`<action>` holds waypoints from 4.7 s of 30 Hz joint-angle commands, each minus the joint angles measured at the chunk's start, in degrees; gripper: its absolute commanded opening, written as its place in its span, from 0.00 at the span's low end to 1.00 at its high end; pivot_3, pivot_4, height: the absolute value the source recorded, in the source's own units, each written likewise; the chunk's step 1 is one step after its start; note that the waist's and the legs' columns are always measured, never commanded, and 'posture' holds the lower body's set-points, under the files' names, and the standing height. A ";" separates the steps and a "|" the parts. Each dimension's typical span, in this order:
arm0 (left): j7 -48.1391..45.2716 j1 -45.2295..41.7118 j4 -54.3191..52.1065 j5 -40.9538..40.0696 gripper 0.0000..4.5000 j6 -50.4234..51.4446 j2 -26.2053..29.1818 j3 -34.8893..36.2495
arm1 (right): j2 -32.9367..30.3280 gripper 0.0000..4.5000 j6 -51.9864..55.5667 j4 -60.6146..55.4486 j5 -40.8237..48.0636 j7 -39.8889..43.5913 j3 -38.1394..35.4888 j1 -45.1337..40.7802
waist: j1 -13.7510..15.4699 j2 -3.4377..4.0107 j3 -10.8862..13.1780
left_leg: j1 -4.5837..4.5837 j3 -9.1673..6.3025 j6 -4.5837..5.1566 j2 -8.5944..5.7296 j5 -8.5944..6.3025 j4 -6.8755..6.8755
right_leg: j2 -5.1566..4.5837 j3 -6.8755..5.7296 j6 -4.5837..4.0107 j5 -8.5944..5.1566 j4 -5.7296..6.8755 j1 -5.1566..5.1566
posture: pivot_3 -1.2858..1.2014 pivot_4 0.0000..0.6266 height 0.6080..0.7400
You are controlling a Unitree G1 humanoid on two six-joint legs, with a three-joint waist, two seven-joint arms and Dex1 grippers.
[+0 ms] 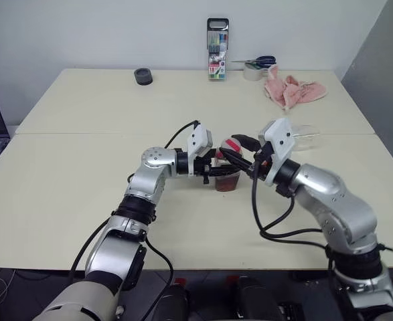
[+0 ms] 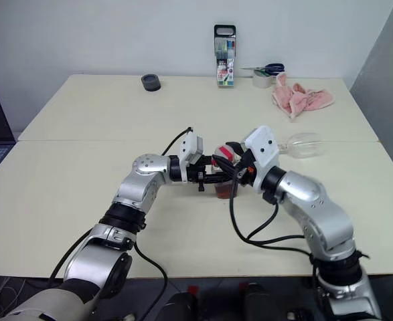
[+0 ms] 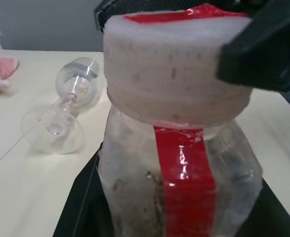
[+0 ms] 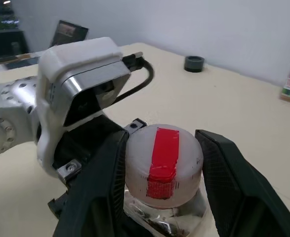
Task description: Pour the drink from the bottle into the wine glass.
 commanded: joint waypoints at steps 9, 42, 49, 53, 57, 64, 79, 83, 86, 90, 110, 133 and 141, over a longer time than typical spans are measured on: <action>1.02 -0.10 -4.95 -2.64 0.40 1.46 -0.77 2.07 | -5.32 0.58 -5.86 10.34 3.32 15.54 -4.13 -6.61 | 0.06 -0.01 0.00 | -0.03 -0.08 0.00 0.04 0.00 -0.02 | -0.03 -0.04 -0.01 0.00 -0.03 0.01 | 0.52 0.24 1.00; -1.44 -5.74 4.81 -0.53 0.40 -1.84 -2.36 1.32 | 21.76 0.74 0.45 -12.92 -19.39 -31.47 4.22 8.56 | -0.01 0.00 -0.01 | -0.04 -0.06 -0.16 0.03 0.09 -0.02 | 0.00 0.00 0.00 0.00 0.05 -0.06 | 0.52 0.24 1.00; -1.33 -5.60 6.17 0.70 0.40 -4.08 -2.00 1.05 | 21.44 0.43 0.83 -13.63 -19.41 -30.44 5.33 8.42 | -0.01 0.00 -0.01 | -0.04 -0.08 -0.08 0.02 0.05 -0.01 | 0.00 0.00 0.00 0.00 0.05 -0.06 | 0.52 0.24 1.00; -2.15 -5.48 6.53 1.01 0.40 -4.57 -1.78 0.77 | 18.93 0.43 1.08 -13.50 -15.47 -24.65 4.00 7.37 | 0.00 0.00 -0.01 | -0.04 -0.07 -0.06 0.02 0.04 -0.01 | 0.00 0.00 0.00 0.00 0.04 -0.06 | 0.52 0.24 1.00; -6.02 -5.60 6.41 0.98 0.40 -4.90 -0.29 -0.08 | 3.48 0.43 -3.61 -4.83 -3.51 2.17 -2.14 1.86 | -0.01 -0.01 0.00 | -0.04 -0.04 -0.01 -0.02 0.01 0.02 | -0.01 0.00 0.00 0.00 0.01 0.00 | 0.52 0.24 1.00; -7.20 -6.22 6.37 0.07 0.39 -4.22 0.50 0.50 | -2.46 0.43 0.68 1.21 6.85 10.68 -5.23 -1.90 | -0.18 -0.01 0.00 | 0.01 -0.05 0.01 0.04 0.00 -0.05 | 0.04 -0.03 -0.01 0.00 0.00 0.01 | 0.52 0.24 1.00; -1.17 -8.96 11.58 1.48 0.39 -6.80 -2.47 1.36 | 10.63 0.90 6.12 -19.04 -7.04 -24.85 -0.43 10.35 | 0.10 -0.01 0.00 | -0.10 -0.11 -0.03 -0.01 0.02 0.00 | -0.03 -0.02 0.00 -0.01 0.02 -0.04 | 0.52 0.24 1.00; -0.88 -9.49 12.81 2.14 0.39 -8.24 -2.90 1.27 | 15.05 0.90 4.99 -17.45 -13.23 -30.43 3.91 9.92 | -0.04 -0.01 0.00 | -0.05 -0.10 -0.07 0.02 0.05 0.00 | 0.02 0.00 0.00 -0.01 0.07 -0.06 | 0.52 0.24 1.00; -0.73 -9.79 13.31 2.64 0.39 -8.97 -3.06 1.30 | 18.15 0.90 3.70 -16.10 -15.52 -33.03 4.74 9.52 | -0.04 -0.01 0.00 | -0.05 -0.09 -0.16 0.02 0.10 -0.02 | 0.02 0.00 0.00 -0.01 0.05 -0.06 | 0.52 0.24 1.00; -0.62 -9.79 13.50 2.98 0.39 -9.39 -3.20 1.38 | 20.18 0.90 2.11 -14.38 -18.11 -34.05 5.79 9.21 | -0.03 0.00 0.00 | -0.06 -0.09 -0.15 0.01 0.09 -0.02 | 0.02 0.00 0.00 -0.01 0.04 -0.06 | 0.52 0.24 1.00; -3.76 -9.24 13.45 2.55 0.39 -9.40 -2.23 1.26 | 16.01 0.41 -4.52 -11.25 -14.46 -18.31 6.86 9.34 | -0.05 0.00 0.00 | -0.05 -0.09 -0.03 0.00 0.03 -0.01 | 0.02 -0.01 0.00 -0.01 0.04 -0.06 | 0.52 0.24 1.00; -8.91 -10.70 12.44 0.38 0.38 -5.95 -2.19 3.27 | 1.44 0.87 0.33 -13.61 -1.60 -7.13 -3.38 4.19 | 0.00 -0.02 0.01 | -0.08 -0.12 0.00 0.00 0.02 0.00 | -0.01 -0.05 -0.01 -0.01 0.01 -0.03 | 0.52 0.24 1.00; -9.78 -11.56 13.15 0.91 0.38 -6.45 -3.05 2.89 | 4.66 0.87 -2.93 -9.55 -9.90 -12.73 0.71 2.42 | -0.04 -0.02 0.01 | -0.05 -0.10 -0.04 0.01 0.03 0.02 | 0.02 -0.03 -0.01 -0.01 0.04 -0.03 | 0.52 0.24 1.00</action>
